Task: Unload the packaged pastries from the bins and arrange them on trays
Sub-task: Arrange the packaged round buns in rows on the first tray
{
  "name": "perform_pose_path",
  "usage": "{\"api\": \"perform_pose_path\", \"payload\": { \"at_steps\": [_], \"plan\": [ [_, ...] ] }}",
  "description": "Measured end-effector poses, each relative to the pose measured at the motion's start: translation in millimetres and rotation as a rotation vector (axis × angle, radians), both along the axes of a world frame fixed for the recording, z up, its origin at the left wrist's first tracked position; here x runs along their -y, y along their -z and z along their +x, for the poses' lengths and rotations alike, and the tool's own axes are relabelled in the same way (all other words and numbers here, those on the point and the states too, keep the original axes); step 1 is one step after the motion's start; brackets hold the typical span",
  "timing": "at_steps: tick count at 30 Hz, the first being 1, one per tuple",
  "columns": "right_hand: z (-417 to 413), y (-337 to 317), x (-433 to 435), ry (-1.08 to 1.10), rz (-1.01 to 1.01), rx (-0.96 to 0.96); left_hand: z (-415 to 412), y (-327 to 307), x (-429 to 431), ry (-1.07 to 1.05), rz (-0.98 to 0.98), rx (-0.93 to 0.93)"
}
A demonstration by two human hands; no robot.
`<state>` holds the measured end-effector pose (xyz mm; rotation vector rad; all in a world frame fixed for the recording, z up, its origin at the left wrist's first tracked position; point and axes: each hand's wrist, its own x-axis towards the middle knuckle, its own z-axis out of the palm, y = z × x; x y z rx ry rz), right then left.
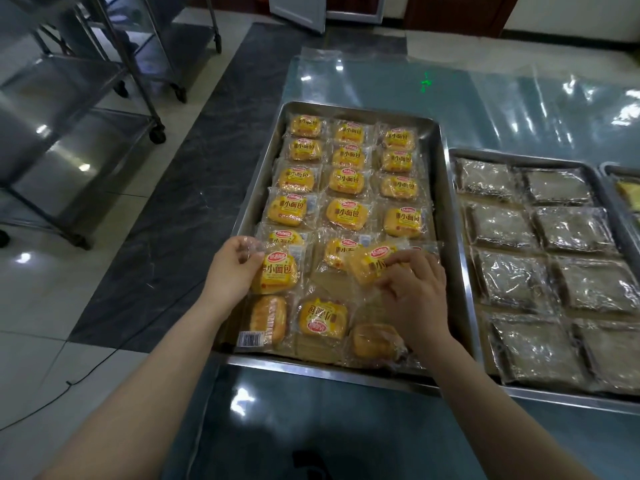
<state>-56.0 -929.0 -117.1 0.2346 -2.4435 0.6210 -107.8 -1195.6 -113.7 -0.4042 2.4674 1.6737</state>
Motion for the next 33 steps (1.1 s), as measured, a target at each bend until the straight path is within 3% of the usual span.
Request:
{"api": "perform_pose_path", "payload": {
  "at_steps": [4, 6, 9, 11, 14, 19, 31, 33],
  "plan": [
    [-3.5, 3.8, 8.0, -0.038, 0.008, 0.087, 6.0, -1.6, -8.2, 0.025, -0.349, -0.200],
    [-6.9, 5.2, 15.9, -0.109, 0.056, 0.254, 8.8, -1.5, -15.6, 0.091, -0.549, -0.350],
    [-10.7, 4.8, 21.7, -0.263, 0.162, 0.547, 4.5, -1.9, -28.7, 0.271, -0.648, -0.446],
    [-11.1, 4.5, 23.1, -0.266, 0.122, 0.552, -5.6, -2.0, -35.4, 0.367, -0.673, -0.467],
    [-18.7, 6.4, 26.2, -0.136, 0.093, 0.496, -26.4, 2.3, -40.7, 0.510, -0.765, -0.391],
    [-39.3, 27.4, 37.7, -0.090, 0.209, 0.660, -41.9, 27.0, -38.9, 0.709, -0.926, -0.090],
    [-64.4, 49.7, 35.4, -0.087, 0.301, 0.753, -38.7, 41.3, -37.1, 0.678, -0.964, -0.148],
    [-59.3, 41.7, 35.4, -0.076, 0.263, 0.711, -29.7, 36.1, -36.7, 0.620, -0.949, -0.232]
  ]
}}
